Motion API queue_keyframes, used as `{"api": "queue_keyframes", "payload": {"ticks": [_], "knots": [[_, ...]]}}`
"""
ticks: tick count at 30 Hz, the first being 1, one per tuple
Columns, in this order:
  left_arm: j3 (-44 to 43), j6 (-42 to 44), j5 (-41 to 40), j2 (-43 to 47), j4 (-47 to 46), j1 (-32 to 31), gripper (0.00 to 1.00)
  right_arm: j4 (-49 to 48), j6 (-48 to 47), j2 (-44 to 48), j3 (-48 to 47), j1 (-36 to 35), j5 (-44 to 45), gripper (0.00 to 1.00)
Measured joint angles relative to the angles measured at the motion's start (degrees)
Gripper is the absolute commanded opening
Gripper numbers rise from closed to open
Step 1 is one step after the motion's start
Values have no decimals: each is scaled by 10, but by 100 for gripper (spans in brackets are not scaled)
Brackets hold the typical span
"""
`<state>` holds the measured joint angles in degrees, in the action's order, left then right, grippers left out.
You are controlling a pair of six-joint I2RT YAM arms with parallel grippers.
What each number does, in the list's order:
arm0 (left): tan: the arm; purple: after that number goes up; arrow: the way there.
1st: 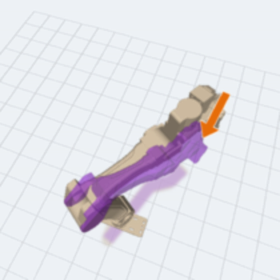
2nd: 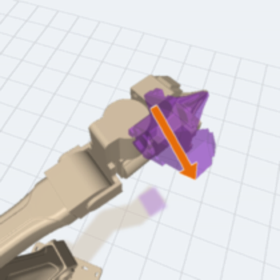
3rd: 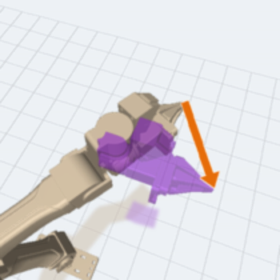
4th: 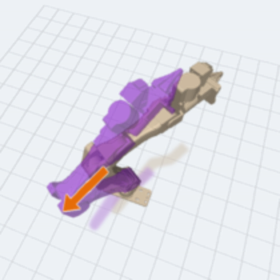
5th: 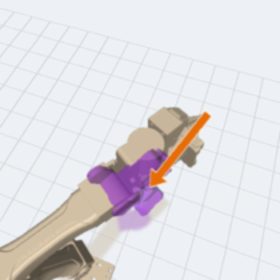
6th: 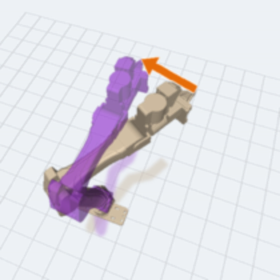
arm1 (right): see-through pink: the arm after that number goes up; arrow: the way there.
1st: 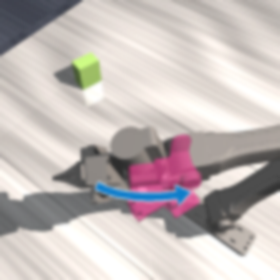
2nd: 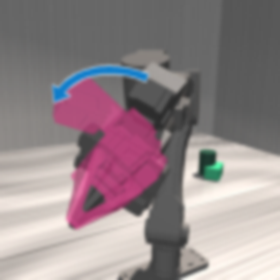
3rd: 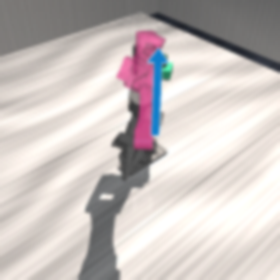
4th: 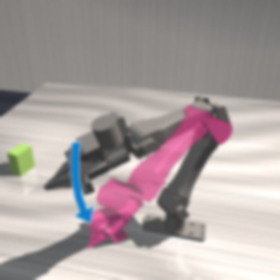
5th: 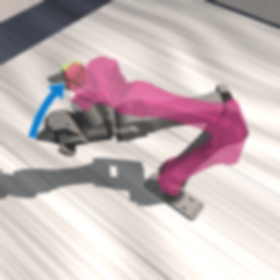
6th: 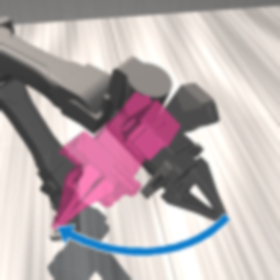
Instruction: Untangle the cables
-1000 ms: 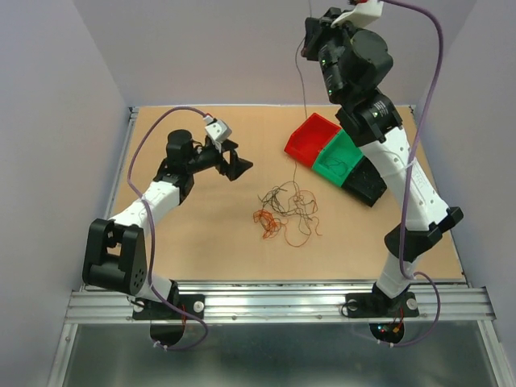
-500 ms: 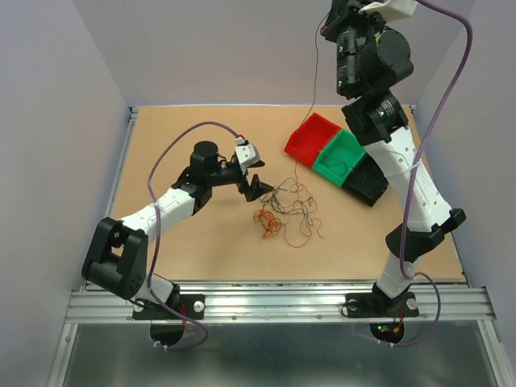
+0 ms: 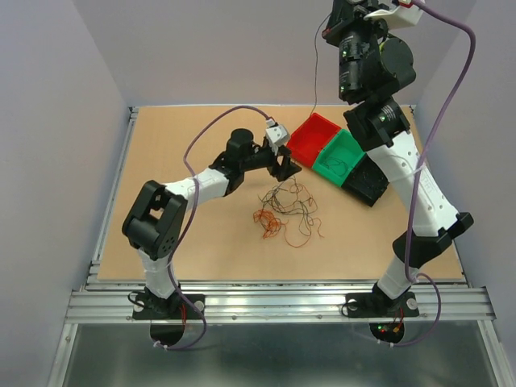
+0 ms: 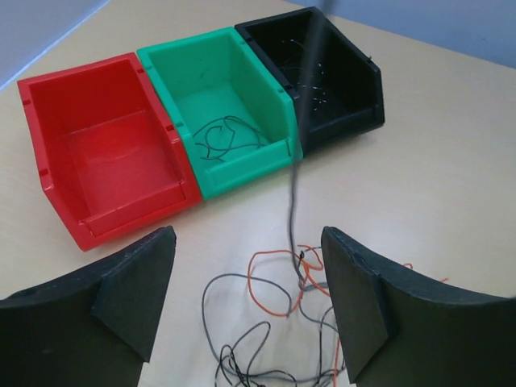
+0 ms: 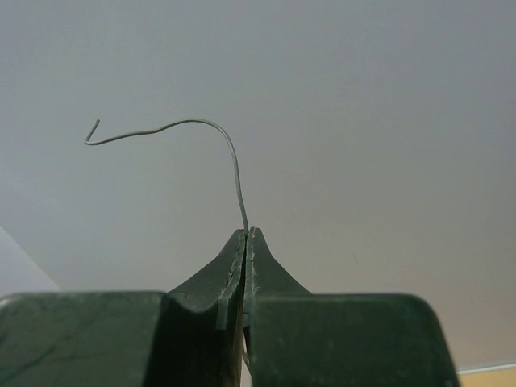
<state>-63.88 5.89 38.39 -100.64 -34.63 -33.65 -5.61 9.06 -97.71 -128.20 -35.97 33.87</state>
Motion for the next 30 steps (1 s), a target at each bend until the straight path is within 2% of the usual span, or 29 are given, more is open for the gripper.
{"api": "queue_keyframes", "payload": {"ticks": [1, 2, 4, 10, 12, 15, 17, 23, 27, 29, 30], "knots": [[-24, -4, -3, -22, 3, -2, 60, -1, 0, 0, 2, 0, 0, 1], [-42, -8, -6, -42, 6, -5, 41, -2, 0, 0, 2, 0, 0, 1], [-78, -14, -9, -75, 19, -12, 26, -5, 0, 1, 3, 0, 0, 1], [-113, 15, -59, -125, 84, -35, 23, -17, -22, 18, 4, 0, 27, 1], [-114, 22, -77, -138, 101, -38, 15, -24, -33, 27, 4, 0, 38, 0], [-139, 28, -115, -174, 142, -34, 9, -32, -57, 46, 4, 0, 63, 1], [-153, 23, -128, -193, 162, -24, 0, -44, -71, 63, 4, 0, 76, 1], [-163, -28, -106, -217, 191, 76, 0, -104, -89, 173, 56, 0, 96, 1], [-154, -44, -107, -210, 170, 126, 0, -148, -93, 204, 87, 0, 107, 1], [-132, -48, -106, -189, 165, 127, 5, -164, -94, 204, 106, 0, 109, 1], [-121, -49, -106, -178, 162, 124, 11, -168, -96, 199, 117, 0, 111, 1]]}}
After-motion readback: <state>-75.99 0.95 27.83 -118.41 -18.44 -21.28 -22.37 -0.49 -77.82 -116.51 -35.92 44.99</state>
